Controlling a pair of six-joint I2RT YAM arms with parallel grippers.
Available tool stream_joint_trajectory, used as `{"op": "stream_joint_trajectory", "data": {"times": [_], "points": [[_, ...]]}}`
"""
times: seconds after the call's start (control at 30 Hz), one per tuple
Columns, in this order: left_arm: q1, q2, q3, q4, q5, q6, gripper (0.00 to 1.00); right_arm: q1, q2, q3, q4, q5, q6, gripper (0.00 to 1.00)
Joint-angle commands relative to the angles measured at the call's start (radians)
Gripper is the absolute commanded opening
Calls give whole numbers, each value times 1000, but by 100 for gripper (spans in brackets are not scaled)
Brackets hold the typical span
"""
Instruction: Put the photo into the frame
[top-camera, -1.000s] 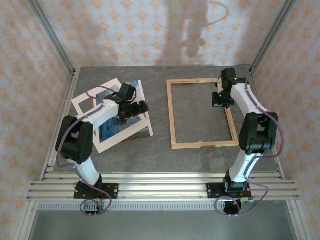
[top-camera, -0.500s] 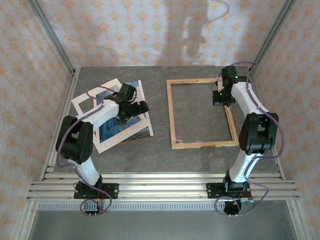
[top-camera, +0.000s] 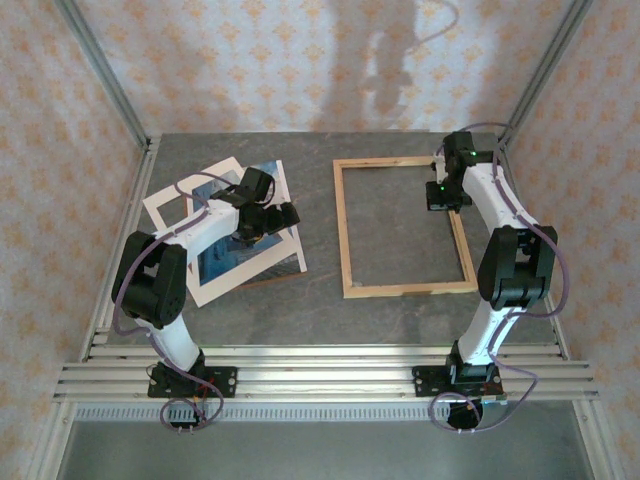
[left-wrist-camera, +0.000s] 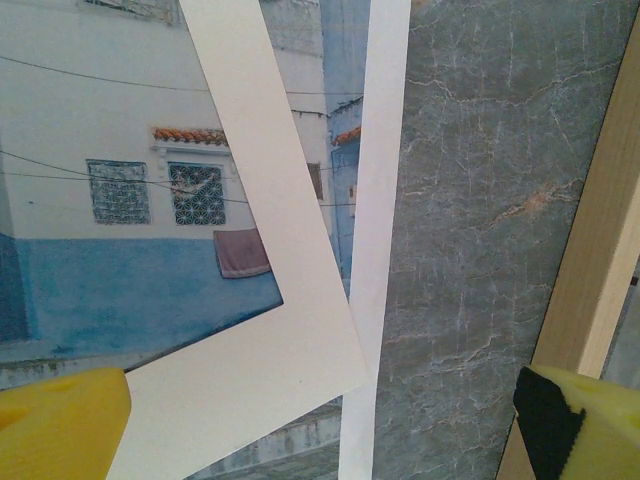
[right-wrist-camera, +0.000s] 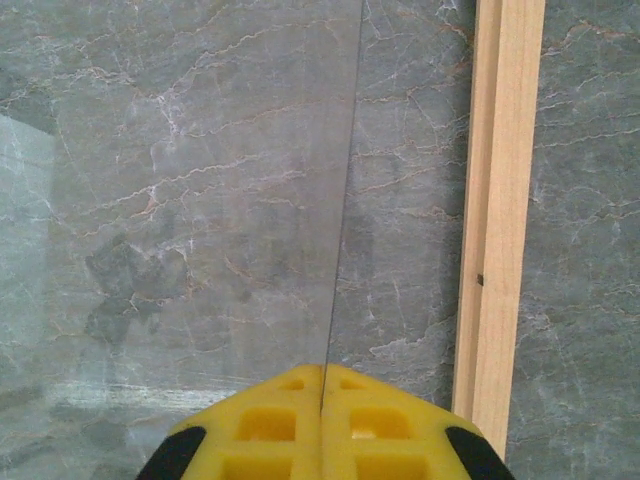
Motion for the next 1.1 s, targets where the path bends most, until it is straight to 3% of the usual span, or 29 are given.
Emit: {"op": "stream_joint_trajectory", "data": {"times": [0.0,0.67,1.07], "points": [[-7,13,13,-9,7,-13,100,-4,15,47,-25,38,-18,0],[-8,20,6,-3,10,-11,100,-5,-3,5,12,-87,1,0],[-9,17,1,1,12,-14,100,-5,-12,4,29,-97,-19,0]]}}
